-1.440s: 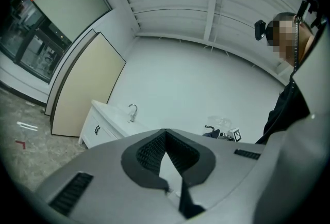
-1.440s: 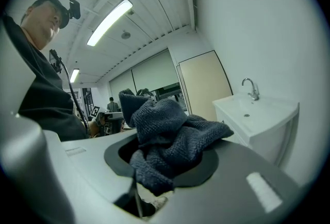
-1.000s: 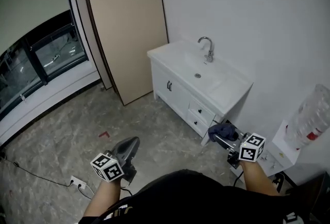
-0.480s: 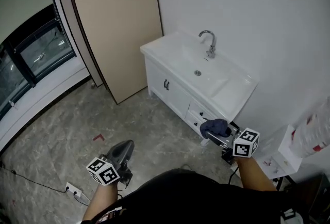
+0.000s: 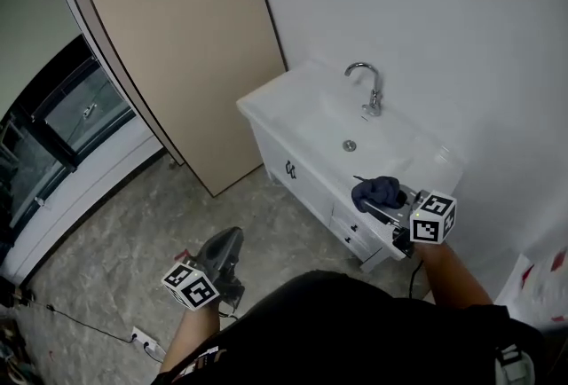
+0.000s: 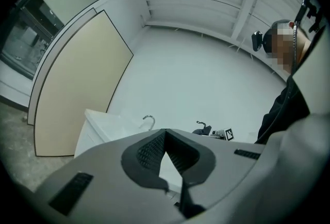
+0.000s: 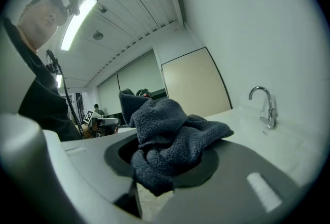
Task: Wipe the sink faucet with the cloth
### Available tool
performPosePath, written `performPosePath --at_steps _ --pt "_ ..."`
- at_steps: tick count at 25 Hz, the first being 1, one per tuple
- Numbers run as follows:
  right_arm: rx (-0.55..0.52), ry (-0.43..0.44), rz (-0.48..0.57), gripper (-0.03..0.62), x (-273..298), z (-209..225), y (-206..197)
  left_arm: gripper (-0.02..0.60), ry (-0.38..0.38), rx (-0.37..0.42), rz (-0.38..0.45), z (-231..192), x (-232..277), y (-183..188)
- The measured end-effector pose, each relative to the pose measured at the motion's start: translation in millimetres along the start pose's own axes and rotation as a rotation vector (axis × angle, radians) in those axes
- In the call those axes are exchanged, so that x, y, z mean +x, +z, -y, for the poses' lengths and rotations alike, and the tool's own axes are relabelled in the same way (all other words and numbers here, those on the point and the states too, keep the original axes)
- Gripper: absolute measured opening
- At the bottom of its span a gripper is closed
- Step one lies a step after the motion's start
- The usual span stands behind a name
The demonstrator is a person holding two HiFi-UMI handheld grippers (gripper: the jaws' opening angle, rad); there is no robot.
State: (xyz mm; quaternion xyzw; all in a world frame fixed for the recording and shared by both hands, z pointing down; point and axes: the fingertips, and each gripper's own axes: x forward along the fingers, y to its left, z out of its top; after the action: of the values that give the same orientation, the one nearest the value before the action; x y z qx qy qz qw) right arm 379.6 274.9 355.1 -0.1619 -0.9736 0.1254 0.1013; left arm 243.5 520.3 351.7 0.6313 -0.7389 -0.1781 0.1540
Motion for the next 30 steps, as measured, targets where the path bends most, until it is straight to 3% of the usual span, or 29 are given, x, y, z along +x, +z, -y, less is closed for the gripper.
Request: performPosePath --at_steps 4,9,14,22,26,30 --pt "0.037 -0.01 0.01 0.127 16 56 12 -0.008 0.0 0.01 -0.044 -18 53 6" --pt "0.089 -0.063 -0.009 0.127 46 110 -1 -0.008 -0.023 -0.006 -0.069 -78 106 19" --pt "0.108 -0.194 0.016 0.127 93 158 17 -0.008 -0.152 -0.01 -0.119 -155 172 49" --pt "0.159 -0.438 0.072 0.127 181 211 65 -0.008 -0.39 0.048 -0.235 -268 276 145" --pt "0.156 -0.505 0.052 0.127 195 223 66 -0.008 -0.466 0.03 -0.273 -292 317 151" --pt "0.216 -0.604 0.076 0.127 171 247 59 -0.008 -0.529 0.006 -0.317 -289 358 141"
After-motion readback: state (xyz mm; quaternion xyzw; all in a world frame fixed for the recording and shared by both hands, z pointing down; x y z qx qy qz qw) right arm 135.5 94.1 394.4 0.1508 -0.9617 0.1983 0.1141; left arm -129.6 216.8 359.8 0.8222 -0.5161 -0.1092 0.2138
